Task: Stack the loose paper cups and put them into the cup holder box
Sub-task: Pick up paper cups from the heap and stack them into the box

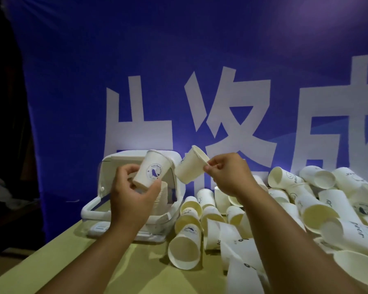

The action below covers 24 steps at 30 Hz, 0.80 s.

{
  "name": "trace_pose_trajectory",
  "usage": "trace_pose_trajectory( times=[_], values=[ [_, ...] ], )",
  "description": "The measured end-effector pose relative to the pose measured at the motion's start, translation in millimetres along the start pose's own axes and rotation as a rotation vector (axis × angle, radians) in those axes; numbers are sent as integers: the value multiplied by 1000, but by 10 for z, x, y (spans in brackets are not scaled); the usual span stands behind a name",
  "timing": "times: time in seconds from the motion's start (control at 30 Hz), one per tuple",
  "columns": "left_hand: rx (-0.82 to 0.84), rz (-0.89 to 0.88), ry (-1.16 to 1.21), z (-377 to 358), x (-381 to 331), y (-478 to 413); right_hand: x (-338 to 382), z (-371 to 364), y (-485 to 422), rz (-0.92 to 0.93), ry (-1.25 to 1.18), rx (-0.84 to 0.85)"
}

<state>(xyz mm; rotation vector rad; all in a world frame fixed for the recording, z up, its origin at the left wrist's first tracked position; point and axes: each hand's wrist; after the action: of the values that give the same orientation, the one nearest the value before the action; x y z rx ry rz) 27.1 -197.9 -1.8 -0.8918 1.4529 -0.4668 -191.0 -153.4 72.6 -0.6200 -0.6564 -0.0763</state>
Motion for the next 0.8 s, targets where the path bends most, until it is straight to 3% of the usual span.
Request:
trace_pose_trajectory(
  times=[0.13,0.3,0.43,0.63,0.8],
  values=[
    [-56,88,-5,82,116,-111,130,-254,52,56,-16,-26],
    [42,96,22,104,193,-189,187,-421,84,53,-27,-115],
    [104,72,-11,89,226,-239,179,-473,81,50,-49,-137],
    [6,-9,-28,88,262,-210,164,-537,62,41,-31,-128],
    [20,-43,-128,66,306,-209,148,-533,47,18,-28,-151]
  ],
)
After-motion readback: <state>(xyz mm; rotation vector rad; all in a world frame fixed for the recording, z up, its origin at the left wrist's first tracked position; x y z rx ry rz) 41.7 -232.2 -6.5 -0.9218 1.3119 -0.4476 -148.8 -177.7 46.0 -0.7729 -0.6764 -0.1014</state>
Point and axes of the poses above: each hand's wrist, its own y-axis away from the middle knuckle, its own z-axis out of the back of the hand, x = y × z, and after that the axes turned 10 degrees about y, right-handed
